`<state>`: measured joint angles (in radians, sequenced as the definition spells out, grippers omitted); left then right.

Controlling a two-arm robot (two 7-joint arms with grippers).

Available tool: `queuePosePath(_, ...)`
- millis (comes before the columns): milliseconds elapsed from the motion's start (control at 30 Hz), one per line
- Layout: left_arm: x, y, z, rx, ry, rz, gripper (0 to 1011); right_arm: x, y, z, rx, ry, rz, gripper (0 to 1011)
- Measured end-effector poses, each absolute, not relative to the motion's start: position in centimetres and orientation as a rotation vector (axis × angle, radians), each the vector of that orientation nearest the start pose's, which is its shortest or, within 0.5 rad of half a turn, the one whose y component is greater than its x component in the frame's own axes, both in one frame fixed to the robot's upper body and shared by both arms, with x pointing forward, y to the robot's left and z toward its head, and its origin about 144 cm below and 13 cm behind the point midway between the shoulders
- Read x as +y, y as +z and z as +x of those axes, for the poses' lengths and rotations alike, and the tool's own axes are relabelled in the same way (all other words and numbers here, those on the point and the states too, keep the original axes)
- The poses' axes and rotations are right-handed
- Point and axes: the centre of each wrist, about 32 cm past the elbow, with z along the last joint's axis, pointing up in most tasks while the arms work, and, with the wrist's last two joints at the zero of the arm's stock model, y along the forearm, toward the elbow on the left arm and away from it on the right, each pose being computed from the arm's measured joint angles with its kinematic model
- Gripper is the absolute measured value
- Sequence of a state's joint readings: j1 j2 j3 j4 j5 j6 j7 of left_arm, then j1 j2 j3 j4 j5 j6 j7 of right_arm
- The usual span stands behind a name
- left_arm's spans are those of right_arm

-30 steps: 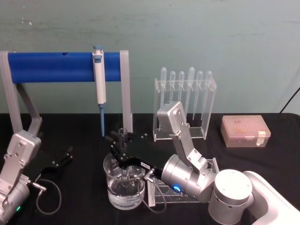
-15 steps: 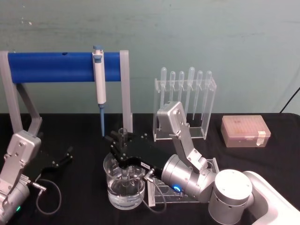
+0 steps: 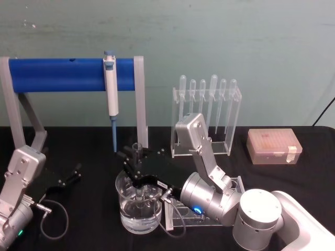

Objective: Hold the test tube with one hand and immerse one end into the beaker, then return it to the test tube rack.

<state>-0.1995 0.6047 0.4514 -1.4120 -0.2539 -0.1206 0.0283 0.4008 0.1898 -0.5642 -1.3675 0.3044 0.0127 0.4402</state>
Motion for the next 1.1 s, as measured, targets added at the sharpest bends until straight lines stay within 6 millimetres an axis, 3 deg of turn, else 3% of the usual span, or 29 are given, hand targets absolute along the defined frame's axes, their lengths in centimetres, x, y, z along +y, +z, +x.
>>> queuePosePath(1100,30.97,113.98,48.86,-0.285,1.248,0.304,1000,-12.75,118.85,53.18,-0.07,-0.635,-0.014,151)
